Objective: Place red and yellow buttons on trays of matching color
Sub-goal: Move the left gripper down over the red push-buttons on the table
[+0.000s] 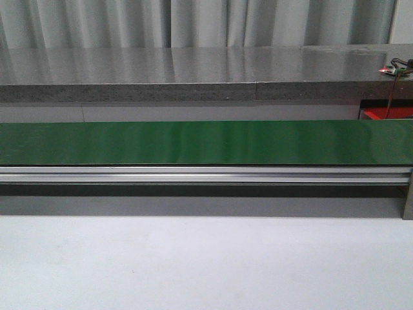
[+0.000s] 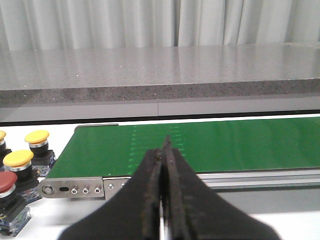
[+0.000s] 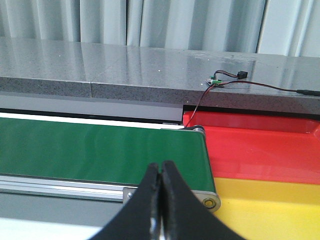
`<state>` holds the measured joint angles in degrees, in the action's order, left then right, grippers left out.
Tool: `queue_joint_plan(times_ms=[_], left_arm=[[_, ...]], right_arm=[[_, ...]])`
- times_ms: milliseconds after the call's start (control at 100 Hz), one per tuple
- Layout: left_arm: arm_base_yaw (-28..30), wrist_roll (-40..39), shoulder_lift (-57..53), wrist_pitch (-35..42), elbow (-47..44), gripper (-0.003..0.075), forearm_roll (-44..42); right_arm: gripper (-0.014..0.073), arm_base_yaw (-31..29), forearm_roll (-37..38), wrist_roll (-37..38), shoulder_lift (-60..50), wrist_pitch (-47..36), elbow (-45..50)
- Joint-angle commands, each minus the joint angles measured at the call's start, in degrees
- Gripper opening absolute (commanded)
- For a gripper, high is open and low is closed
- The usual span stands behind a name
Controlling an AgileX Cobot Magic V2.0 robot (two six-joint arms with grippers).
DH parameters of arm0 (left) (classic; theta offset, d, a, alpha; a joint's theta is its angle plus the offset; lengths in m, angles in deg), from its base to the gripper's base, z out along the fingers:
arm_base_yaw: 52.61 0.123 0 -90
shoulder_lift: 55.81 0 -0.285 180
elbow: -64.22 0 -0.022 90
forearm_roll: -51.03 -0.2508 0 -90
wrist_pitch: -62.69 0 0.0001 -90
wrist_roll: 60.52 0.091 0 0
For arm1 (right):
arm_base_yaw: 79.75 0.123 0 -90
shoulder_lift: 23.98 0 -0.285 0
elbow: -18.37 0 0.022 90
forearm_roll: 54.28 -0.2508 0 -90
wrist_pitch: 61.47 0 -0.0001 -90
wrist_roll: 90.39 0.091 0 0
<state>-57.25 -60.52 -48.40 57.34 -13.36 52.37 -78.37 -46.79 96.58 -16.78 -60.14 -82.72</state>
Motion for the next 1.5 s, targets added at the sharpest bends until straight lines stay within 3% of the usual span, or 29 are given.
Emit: queue_joint_plan(times_ms=[0,430,930,1210,1360,1490], left_arm=[[-0.5,-0.7,-1.9,5.0,-2.3,-0.002,0.3],[-0.5,-0.9,0.0,5.4,6.8,-0.002,3.1],[-0.5,-0.9,21.4,-16.6,30.3,-0.002,1.6],[-0.3,-3.4,36.6,-22.6,41.7,-0.002,1.5],[3.1,-4.7,44.0,-23.2,46.2,-0.002,-3.2],[9.7,-5.2,49.0,-23.9,49.5,-0.002,-5.2]], right_arm=[[-0.0072,-0.2,0.1,-0.2,-1.1,-4.2,-1.1],[-0.0072,-0.2,0.1,-0.2,-1.1,-4.2,-1.1],[-0.0072,-0.2,0.1,-0.2,-1.1,-4.2,-1.1],[-0.0072,-0.2,0.1,-0.2,-1.1,-4.2,-1.1],[-0.0072,-0.2,0.1,-0.2,-1.1,-4.2,-1.1],[-0.0072,-0.2,0.1,-0.2,-1.1,-4.2,-1.1]])
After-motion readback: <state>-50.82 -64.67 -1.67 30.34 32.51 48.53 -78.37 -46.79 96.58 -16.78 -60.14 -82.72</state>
